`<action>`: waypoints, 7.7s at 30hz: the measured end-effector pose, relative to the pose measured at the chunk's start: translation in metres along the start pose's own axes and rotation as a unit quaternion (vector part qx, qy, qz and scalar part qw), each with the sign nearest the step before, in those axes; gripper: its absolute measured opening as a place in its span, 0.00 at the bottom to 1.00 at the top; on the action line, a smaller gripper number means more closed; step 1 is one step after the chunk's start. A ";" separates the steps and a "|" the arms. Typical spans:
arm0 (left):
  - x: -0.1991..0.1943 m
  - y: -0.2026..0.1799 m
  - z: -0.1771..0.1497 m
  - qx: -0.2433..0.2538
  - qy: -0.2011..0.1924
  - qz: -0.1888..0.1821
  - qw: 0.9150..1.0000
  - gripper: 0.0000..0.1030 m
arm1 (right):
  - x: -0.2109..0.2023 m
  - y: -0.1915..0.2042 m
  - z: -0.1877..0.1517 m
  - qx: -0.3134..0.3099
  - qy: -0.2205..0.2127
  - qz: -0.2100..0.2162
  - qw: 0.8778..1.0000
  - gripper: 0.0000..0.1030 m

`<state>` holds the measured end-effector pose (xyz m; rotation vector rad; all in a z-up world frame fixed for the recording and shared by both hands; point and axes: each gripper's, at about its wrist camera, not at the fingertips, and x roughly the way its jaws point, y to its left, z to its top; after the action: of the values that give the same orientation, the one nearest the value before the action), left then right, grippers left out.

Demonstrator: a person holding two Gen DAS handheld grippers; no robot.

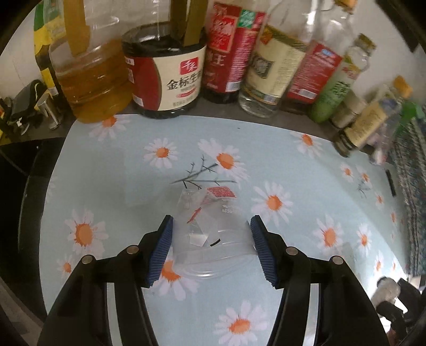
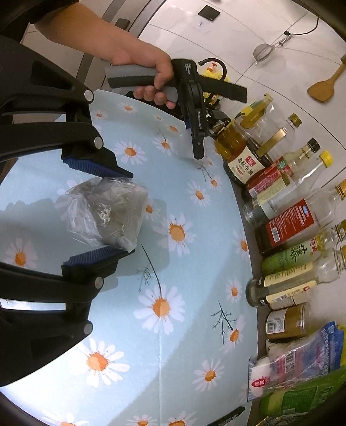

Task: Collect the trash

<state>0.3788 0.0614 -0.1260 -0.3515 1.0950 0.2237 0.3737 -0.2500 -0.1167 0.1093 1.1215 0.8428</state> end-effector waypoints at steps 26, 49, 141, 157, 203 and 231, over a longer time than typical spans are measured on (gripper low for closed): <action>-0.094 0.037 -0.075 0.034 -0.059 -0.071 0.995 0.55 | 0.009 0.119 -0.057 -0.031 0.002 -0.031 0.999 0.48; -0.149 0.072 -0.178 0.055 -0.054 -0.123 0.989 0.55 | 0.010 0.189 -0.131 -0.032 -0.005 -0.049 0.998 0.48; -0.161 0.113 -0.334 0.019 0.035 -0.142 0.989 0.73 | -0.007 0.210 -0.209 0.055 0.051 -0.059 0.996 0.62; -0.223 0.057 -0.293 0.041 -0.044 -0.122 0.991 0.76 | -0.091 0.200 -0.157 -0.018 -0.036 -0.058 0.998 0.75; -0.286 -0.005 -0.263 0.035 -0.149 -0.040 0.987 0.93 | -0.171 0.158 -0.133 -0.065 -0.125 -0.064 0.988 0.95; -0.283 -0.009 -0.270 0.028 -0.140 -0.036 0.989 0.93 | -0.175 0.153 -0.138 -0.055 -0.120 -0.053 0.990 0.95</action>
<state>0.0332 -0.0518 0.0186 -0.2978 0.8086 0.1713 0.1480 -0.3010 0.0231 0.0575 0.8460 0.7722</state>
